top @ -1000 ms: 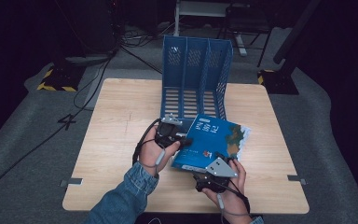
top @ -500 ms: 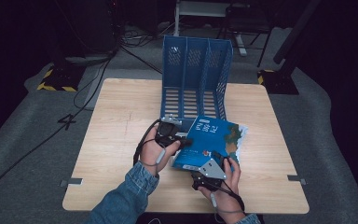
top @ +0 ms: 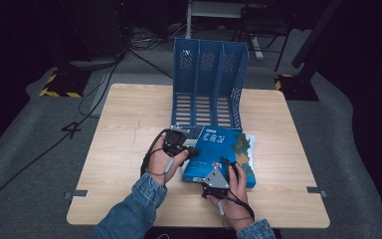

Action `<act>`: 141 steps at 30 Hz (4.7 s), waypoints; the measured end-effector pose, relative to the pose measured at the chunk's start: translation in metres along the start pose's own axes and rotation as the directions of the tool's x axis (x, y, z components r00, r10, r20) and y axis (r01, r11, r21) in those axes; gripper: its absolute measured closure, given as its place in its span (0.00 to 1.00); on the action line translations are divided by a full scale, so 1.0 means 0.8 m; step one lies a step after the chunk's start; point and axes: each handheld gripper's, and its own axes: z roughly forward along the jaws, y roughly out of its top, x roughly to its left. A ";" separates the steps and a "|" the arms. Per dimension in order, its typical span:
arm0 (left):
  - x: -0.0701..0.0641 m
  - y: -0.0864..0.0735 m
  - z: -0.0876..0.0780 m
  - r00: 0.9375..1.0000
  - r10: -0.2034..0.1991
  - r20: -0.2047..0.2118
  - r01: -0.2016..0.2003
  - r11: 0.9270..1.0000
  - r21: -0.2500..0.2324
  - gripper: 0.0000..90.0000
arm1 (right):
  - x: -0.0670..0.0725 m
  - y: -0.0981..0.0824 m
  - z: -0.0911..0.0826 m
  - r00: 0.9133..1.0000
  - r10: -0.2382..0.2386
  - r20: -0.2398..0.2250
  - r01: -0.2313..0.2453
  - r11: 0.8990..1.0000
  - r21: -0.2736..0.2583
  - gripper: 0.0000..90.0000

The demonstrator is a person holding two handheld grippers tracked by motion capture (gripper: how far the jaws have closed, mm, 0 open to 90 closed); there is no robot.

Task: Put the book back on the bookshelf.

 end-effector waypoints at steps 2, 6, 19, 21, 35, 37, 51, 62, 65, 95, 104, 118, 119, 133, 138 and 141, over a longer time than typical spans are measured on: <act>0.000 -0.002 0.000 1.000 -0.003 -0.004 0.003 1.000 -0.004 0.91 | 0.000 0.000 0.001 1.000 -0.002 -0.001 0.002 1.000 -0.001 0.00; 0.007 -0.009 0.001 0.999 -0.029 -0.018 0.028 0.998 -0.053 0.88 | -0.002 -0.002 0.007 0.999 0.017 -0.027 -0.017 1.000 -0.018 0.00; 0.019 -0.031 0.009 0.994 -0.106 -0.004 0.105 0.986 -0.127 0.73 | -0.003 0.005 0.022 1.000 -0.030 -0.004 0.030 0.999 -0.044 0.00; 0.019 -0.032 0.009 0.995 -0.102 -0.005 0.100 0.986 -0.131 0.73 | -0.003 0.006 0.023 0.999 -0.039 -0.010 0.039 0.998 -0.050 0.00; 0.021 -0.039 0.011 0.994 -0.111 -0.003 0.109 0.982 -0.152 0.66 | -0.004 0.007 0.024 0.996 -0.085 -0.033 0.082 0.994 -0.072 0.01; 0.024 -0.040 0.010 0.994 -0.109 -0.003 0.108 0.984 -0.144 0.65 | -0.004 0.007 0.024 0.996 -0.086 -0.032 0.084 0.994 -0.074 0.01; 0.050 -0.044 -0.034 0.986 -0.164 -0.005 0.157 0.954 -0.254 0.57 | -0.020 0.022 0.006 0.973 -0.178 -0.147 0.167 0.983 -0.080 0.59; 0.064 -0.048 -0.045 0.982 -0.189 -0.015 0.176 0.938 -0.299 0.58 | -0.077 -0.004 -0.036 0.900 -0.130 -0.416 0.042 0.976 -0.214 0.63; 0.067 -0.049 -0.046 0.981 -0.192 -0.018 0.178 0.937 -0.300 0.58 | -0.093 -0.012 -0.051 0.859 -0.105 -0.501 -0.015 0.973 -0.229 0.64; 0.083 -0.071 -0.054 0.974 -0.163 -0.159 0.120 0.961 -0.250 0.58 | -0.186 0.025 -0.103 0.705 0.128 -0.697 -0.315 0.938 -0.147 0.68; 0.105 -0.109 -0.050 0.943 -0.102 -0.317 0.069 0.991 -0.114 0.55 | -0.214 0.055 -0.113 0.734 0.176 -0.656 -0.345 0.929 -0.137 0.69; 0.139 -0.136 -0.035 0.922 -0.009 -0.388 -0.013 0.998 -0.054 0.40 | -0.242 0.096 -0.117 0.742 0.245 -0.624 -0.414 0.900 -0.139 0.69; 0.141 -0.137 -0.032 0.917 0.017 -0.399 -0.045 0.997 -0.059 0.37 | -0.244 0.099 -0.117 0.743 0.249 -0.621 -0.419 0.897 -0.141 0.69; 0.141 -0.135 -0.029 0.903 0.055 -0.427 -0.075 0.997 -0.030 0.31 | -0.264 0.136 -0.121 0.749 0.282 -0.599 -0.470 0.864 -0.181 0.69; 0.141 -0.134 -0.027 0.901 0.051 -0.431 -0.072 0.997 -0.034 0.31 | -0.273 0.145 -0.118 0.738 0.290 -0.609 -0.491 0.850 -0.191 0.69; 0.141 -0.133 -0.027 0.899 0.047 -0.435 -0.069 0.997 -0.033 0.31 | -0.276 0.149 -0.116 0.739 0.297 -0.605 -0.501 0.843 -0.198 0.69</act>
